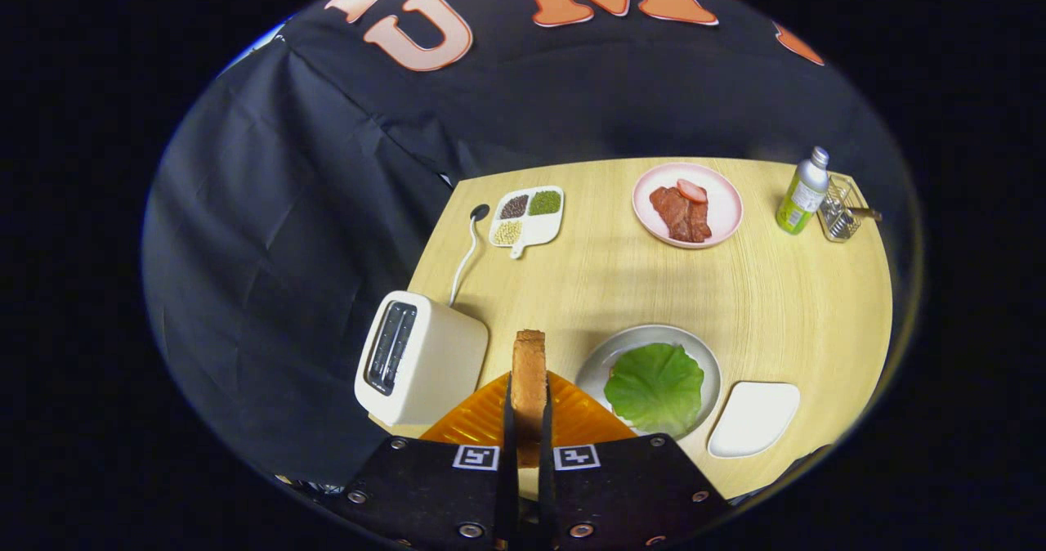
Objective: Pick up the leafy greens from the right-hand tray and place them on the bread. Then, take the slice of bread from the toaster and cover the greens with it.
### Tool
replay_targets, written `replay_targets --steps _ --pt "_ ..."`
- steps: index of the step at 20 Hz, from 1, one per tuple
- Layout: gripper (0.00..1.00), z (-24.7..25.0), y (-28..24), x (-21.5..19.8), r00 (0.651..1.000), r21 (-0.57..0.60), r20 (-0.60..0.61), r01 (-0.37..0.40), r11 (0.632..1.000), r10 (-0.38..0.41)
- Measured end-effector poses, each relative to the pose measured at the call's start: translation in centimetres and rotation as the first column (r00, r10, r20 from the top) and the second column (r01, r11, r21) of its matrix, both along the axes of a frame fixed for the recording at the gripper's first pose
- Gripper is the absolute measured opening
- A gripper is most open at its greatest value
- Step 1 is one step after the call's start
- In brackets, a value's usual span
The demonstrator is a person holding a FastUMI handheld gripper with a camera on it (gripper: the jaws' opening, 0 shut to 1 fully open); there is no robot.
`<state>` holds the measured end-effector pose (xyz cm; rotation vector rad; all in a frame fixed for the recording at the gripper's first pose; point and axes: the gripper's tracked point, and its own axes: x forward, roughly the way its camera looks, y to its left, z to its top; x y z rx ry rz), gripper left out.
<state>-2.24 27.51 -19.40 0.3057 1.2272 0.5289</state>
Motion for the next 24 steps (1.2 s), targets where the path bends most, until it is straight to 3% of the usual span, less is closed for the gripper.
replay_targets --steps 10,14,24 --pt "0.10 -7.0 -3.9 -1.3 0.994 0.138 -0.103 0.040 0.990 -0.026" --pt "0.10 -10.8 -5.1 -1.5 0.985 0.165 -0.161 0.081 0.983 -0.054" --pt "0.10 -16.3 -7.1 -1.5 0.985 0.169 -0.168 0.064 0.984 -0.035"
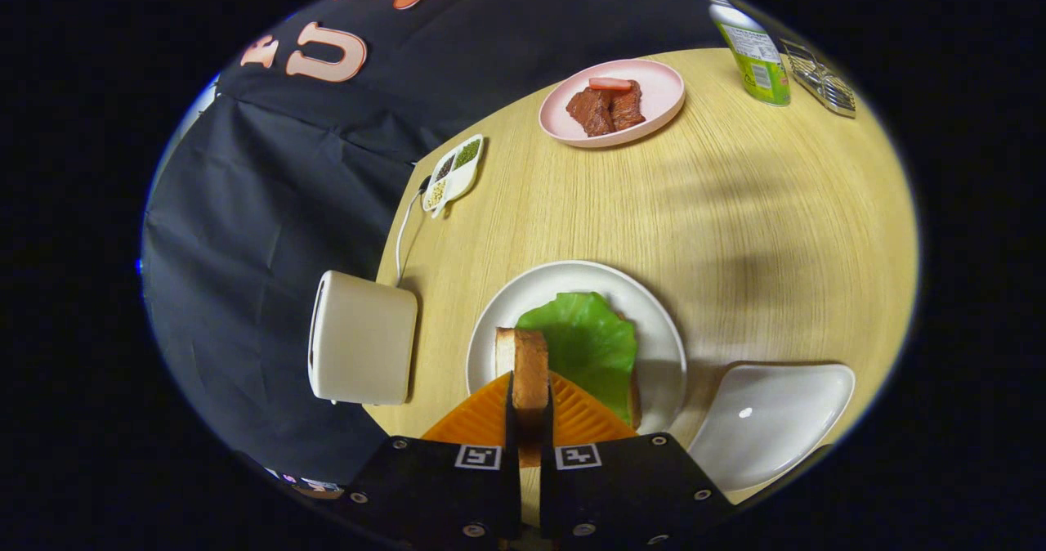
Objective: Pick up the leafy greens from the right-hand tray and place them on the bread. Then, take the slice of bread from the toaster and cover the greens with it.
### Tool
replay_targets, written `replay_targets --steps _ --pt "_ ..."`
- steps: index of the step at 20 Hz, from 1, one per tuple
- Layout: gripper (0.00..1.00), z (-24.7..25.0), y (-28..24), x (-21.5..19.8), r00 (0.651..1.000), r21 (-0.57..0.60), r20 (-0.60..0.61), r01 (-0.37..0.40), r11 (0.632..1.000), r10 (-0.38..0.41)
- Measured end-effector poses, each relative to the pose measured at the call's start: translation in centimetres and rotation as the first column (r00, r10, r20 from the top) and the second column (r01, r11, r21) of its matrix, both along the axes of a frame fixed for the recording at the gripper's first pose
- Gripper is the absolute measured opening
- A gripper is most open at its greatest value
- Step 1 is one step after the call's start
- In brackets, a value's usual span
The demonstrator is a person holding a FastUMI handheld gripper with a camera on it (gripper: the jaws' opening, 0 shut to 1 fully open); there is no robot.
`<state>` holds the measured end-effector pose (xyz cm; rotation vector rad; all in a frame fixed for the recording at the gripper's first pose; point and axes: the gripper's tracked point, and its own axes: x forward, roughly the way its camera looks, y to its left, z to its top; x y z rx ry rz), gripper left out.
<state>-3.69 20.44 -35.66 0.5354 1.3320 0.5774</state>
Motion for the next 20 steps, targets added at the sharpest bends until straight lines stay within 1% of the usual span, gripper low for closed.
replay_targets --steps 4,5,6,7,9,12,13,15,17,20 --pt "0.11 -1.0 -0.6 0.1 0.999 -0.051 0.044 -0.021 0.998 0.023" --pt "0.14 -1.5 -0.9 0.1 0.998 -0.078 0.052 -0.024 0.997 0.029" --pt "0.18 -1.9 -1.3 0.3 0.997 -0.106 0.064 -0.025 0.994 0.031" --pt "0.27 -2.1 -1.6 0.5 0.997 -0.126 0.076 -0.022 0.992 0.031" --pt "0.36 -2.1 -1.8 0.7 0.994 -0.145 0.100 -0.024 0.989 0.038" --pt "0.43 -2.7 -2.7 0.9 0.986 -0.216 0.149 -0.042 0.975 0.076" --pt "0.51 -3.1 -3.3 1.1 0.981 -0.259 0.167 -0.050 0.965 0.096" --pt "0.56 -3.1 -3.9 0.6 0.981 -0.297 0.155 -0.065 0.953 0.115" --pt "0.56 -1.9 -3.9 1.1 0.981 -0.273 0.176 -0.037 0.961 0.088" --pt "0.56 0.9 -4.7 2.8 0.965 -0.272 0.254 0.005 0.962 0.066"
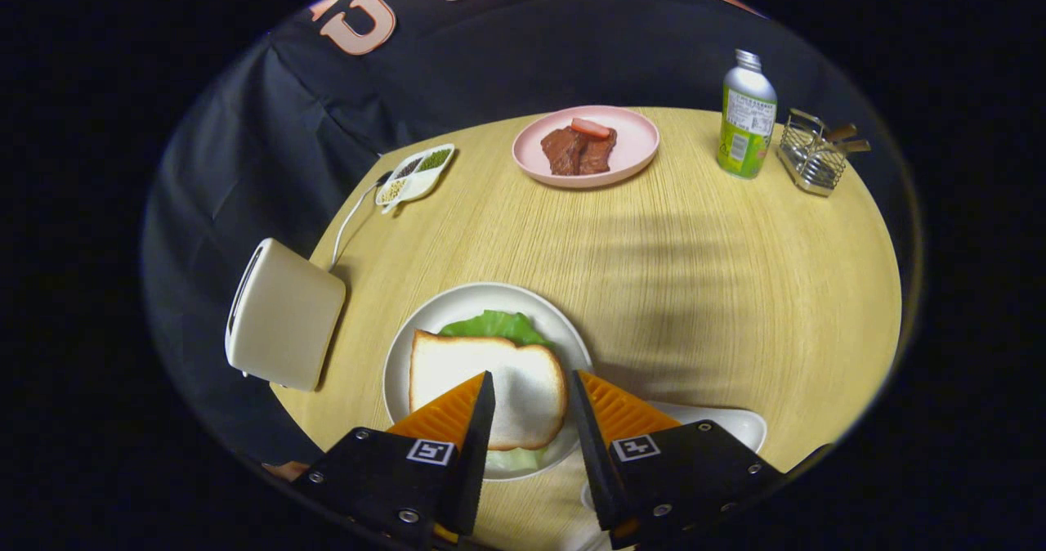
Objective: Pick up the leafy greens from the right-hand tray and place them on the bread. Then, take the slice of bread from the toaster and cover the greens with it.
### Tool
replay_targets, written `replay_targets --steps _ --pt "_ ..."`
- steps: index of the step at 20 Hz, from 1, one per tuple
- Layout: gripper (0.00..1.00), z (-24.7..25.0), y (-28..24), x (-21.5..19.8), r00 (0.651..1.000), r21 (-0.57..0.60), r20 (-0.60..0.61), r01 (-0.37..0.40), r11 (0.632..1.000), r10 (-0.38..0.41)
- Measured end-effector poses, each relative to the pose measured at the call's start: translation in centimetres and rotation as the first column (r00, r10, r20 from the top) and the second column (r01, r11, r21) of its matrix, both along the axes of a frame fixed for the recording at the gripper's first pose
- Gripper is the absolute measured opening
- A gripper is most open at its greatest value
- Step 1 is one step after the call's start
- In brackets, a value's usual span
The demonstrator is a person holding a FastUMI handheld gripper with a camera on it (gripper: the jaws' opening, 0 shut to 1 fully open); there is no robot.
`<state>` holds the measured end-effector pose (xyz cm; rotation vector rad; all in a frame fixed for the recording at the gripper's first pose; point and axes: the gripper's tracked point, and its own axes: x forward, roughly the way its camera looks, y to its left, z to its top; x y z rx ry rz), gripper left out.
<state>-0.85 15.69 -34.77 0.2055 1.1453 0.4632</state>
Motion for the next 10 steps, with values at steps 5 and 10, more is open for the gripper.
replay_targets --steps 5,10 --pt "0.59 6.6 -0.5 2.3 0.989 0.021 0.150 0.005 1.000 -0.008" --pt "0.62 15.9 -1.1 4.7 0.920 0.010 0.393 0.001 1.000 -0.005"
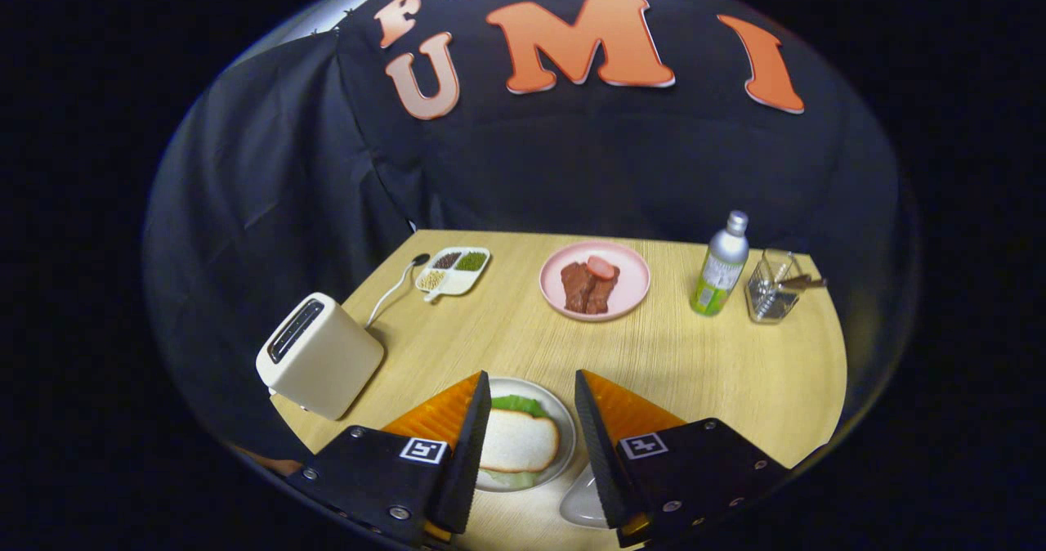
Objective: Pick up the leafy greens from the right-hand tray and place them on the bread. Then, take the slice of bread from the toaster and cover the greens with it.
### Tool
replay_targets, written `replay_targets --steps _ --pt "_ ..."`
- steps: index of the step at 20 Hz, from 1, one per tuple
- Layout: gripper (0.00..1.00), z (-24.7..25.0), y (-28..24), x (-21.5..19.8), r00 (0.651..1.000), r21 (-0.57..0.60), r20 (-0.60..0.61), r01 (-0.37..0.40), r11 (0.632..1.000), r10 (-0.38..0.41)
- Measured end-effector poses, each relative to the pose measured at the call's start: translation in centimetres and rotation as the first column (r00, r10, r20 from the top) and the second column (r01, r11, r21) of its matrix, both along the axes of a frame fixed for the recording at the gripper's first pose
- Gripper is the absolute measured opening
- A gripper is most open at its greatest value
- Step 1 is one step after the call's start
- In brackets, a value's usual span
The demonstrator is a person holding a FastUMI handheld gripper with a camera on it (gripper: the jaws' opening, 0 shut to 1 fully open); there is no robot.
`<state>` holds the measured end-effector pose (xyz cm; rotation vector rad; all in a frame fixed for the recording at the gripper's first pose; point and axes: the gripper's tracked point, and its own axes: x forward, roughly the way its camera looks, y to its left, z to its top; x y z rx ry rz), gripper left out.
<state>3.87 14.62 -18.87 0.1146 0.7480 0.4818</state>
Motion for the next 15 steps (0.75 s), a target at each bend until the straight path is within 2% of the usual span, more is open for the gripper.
replay_targets --steps 3,5,8,11,15 --pt "0.63 5.9 -0.1 0.9 0.992 0.013 0.124 0.029 0.999 -0.030" --pt "0.63 10.0 -0.4 1.5 0.974 0.030 0.220 0.055 0.998 -0.060" --pt "0.63 14.3 -0.8 2.2 0.934 0.043 0.348 0.067 0.997 -0.078" --pt "0.63 16.4 -2.1 2.5 0.900 0.046 0.414 0.129 0.991 -0.136" --pt "0.67 19.4 -3.9 3.2 0.823 0.064 0.524 0.219 0.974 -0.219"
